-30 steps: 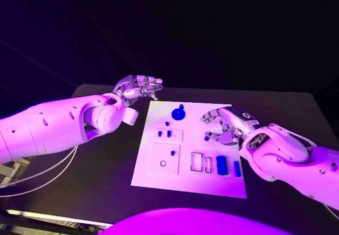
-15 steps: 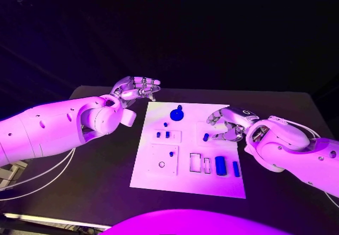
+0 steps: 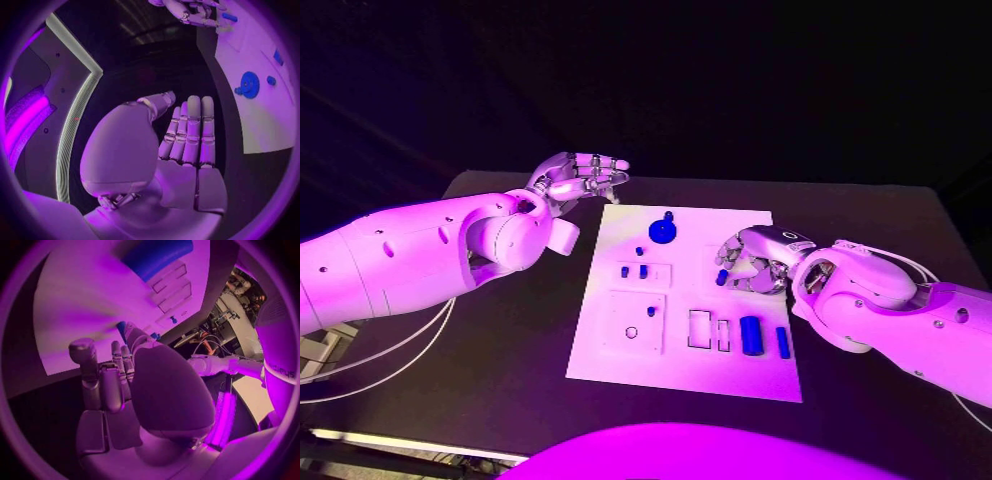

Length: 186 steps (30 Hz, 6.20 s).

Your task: Assemble the parts on the task board

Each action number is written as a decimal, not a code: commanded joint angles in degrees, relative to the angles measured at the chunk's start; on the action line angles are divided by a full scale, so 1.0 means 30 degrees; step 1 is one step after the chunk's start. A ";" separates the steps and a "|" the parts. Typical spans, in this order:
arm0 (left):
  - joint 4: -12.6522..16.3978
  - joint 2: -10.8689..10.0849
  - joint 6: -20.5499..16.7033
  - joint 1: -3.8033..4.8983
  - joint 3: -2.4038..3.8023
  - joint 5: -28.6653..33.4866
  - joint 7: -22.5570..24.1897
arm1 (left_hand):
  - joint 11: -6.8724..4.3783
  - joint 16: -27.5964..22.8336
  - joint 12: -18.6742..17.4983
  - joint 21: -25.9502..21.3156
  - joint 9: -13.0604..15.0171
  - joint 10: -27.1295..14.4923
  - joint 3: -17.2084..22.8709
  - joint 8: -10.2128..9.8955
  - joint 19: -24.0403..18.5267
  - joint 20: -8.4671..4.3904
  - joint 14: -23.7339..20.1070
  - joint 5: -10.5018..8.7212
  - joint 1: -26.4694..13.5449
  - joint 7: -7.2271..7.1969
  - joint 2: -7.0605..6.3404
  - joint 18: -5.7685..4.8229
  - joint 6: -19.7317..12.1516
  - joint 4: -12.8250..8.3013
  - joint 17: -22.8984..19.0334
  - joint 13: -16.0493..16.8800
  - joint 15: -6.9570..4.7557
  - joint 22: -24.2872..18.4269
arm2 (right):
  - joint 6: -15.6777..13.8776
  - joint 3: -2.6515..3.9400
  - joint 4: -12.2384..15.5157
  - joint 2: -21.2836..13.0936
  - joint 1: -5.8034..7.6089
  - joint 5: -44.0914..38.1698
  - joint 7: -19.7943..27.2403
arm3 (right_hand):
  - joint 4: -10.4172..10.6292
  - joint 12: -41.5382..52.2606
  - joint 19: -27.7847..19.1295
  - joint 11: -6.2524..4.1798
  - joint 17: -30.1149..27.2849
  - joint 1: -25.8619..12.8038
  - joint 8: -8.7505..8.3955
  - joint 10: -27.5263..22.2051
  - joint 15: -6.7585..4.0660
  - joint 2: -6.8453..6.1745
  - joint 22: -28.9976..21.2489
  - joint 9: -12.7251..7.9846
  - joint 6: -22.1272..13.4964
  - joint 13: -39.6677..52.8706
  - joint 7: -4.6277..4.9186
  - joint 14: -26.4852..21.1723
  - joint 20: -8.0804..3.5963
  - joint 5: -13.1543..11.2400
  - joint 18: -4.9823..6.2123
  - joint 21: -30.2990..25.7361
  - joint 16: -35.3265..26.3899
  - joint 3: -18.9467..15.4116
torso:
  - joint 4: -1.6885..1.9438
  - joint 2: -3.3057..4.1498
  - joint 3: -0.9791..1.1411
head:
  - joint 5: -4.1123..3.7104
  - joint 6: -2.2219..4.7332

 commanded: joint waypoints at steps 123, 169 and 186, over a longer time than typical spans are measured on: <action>-0.0273 0.0551 0.0916 -0.0003 -0.0006 -0.0549 -0.0242 | 0.0056 -0.0041 0.0240 -0.0397 -0.0044 -0.0390 -0.0244 -0.0050 -0.0073 0.0226 -0.0120 0.0079 -0.0313 0.0184 0.0100 0.0225 -0.0202 0.0249 0.0004 -0.0055 0.0156 -0.0196 | -0.2892 -0.0494 0.0841 0.4412 -0.3062 -0.0197 -0.0102 | -0.0745 -0.2703 0.0870 -0.0824 0.0399 -0.1911 0.1449 0.4944 -0.0854 -0.0092 0.1058 0.1201 0.2781 0.0224 -0.0449 0.0673 -0.0609 0.0595 -0.0106 0.0989 0.0127 0.5831 | 0.0093 -0.0024 0.0010 | 0.0977 -0.0491; -0.0228 0.0534 0.1013 0.0003 -0.0004 -0.0649 -0.0331 | 0.0060 -0.0029 0.0316 -0.0486 -0.0048 -0.0448 -0.0259 -0.0019 -0.0042 0.0240 -0.0151 0.0086 -0.0271 0.0188 0.0106 0.0235 -0.0231 0.0264 0.0010 -0.0059 0.0158 -0.0250 | -0.1762 -0.0927 0.0576 0.5337 -0.3128 -0.2678 -0.1733 | -0.1110 -0.3192 0.0723 -0.0527 0.0390 -0.2838 0.0979 0.4318 -0.0621 -0.1046 0.1029 0.1101 0.1931 0.0183 -0.0186 0.0660 -0.0443 0.0820 -0.0069 0.0538 0.0106 0.5687 | 0.0086 -0.0024 0.0038 | 0.0890 -0.0485; -0.0216 0.0521 0.1288 0.0002 -0.0005 -0.0821 -0.0510 | 0.0083 -0.0092 0.0408 -0.0704 -0.0051 -0.0568 -0.0285 0.0041 -0.0156 0.0285 -0.0415 0.0077 -0.0205 0.0195 0.0066 0.0209 -0.0258 0.0275 -0.0004 -0.0079 0.0203 -0.0353 | -0.3776 -0.0977 0.0594 0.5164 -0.3103 -0.2107 -0.1148 | -0.1169 -0.1912 0.0135 0.0035 -0.1161 -0.3444 -0.0184 0.0472 -0.0108 -0.1456 0.0493 0.0694 -0.0620 0.0346 0.0239 -0.0011 0.0060 0.1466 0.0187 -0.1456 -0.0559 0.3268 | 0.0089 -0.0032 0.0035 | 0.0729 -0.0297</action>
